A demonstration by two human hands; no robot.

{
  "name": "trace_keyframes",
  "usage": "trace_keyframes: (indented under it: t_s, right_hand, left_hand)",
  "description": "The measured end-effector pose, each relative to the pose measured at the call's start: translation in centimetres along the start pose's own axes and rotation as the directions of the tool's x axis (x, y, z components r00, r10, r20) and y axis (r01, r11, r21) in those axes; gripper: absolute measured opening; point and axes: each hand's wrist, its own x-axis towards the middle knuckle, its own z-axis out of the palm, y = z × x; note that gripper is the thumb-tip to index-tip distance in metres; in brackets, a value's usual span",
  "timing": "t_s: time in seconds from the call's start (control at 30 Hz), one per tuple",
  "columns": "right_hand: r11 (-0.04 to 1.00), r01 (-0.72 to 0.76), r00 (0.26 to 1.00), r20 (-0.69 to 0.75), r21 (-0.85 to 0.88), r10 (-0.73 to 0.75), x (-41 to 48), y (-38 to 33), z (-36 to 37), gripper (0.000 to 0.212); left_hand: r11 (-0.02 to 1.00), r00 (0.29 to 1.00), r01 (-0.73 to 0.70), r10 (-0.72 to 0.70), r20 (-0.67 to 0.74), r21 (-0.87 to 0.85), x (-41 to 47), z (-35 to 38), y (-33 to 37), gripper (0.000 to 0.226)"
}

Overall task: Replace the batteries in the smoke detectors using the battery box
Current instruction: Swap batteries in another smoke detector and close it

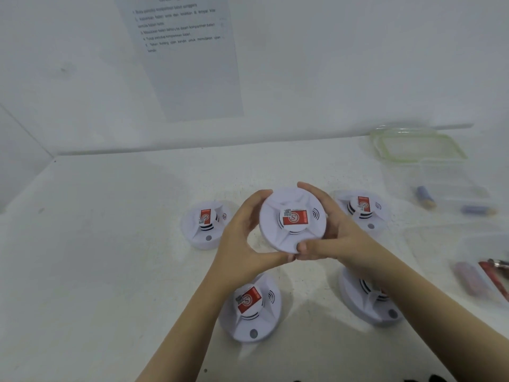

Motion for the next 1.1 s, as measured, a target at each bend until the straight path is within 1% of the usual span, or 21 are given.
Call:
trace_keyframes:
  t_s: [0.1, 0.2, 0.63, 1.1]
  right_hand:
    - [1.0, 0.011, 1.0, -0.011, 0.014, -0.011, 0.0, 0.4, -0.1, 0.086]
    - [1.0, 0.026, 1.0, -0.017, 0.018, -0.025, 0.0, 0.7, -0.2, 0.086]
    - [0.998, 0.04, 0.999, -0.013, 0.056, -0.039, 0.2, 1.5, -0.6, 0.086]
    - [0.998, 0.052, 0.999, -0.006, 0.034, -0.052, 0.1, 1.5, -0.6, 0.085]
  left_hand:
    - [0.996, 0.999, 0.035, -0.032, 0.038, -0.082, -0.1, 0.5, 0.1, 0.087]
    - [0.991, 0.997, 0.056, -0.05, 0.05, -0.125, -0.1, 0.7, 0.0, 0.087]
    - [0.979, 0.993, 0.109, -0.101, 0.054, -0.175, -0.2, 0.9, 0.0, 0.088]
    - [0.976, 0.994, 0.101, -0.091, 0.061, -0.194, -0.3, 1.0, 0.1, 0.086]
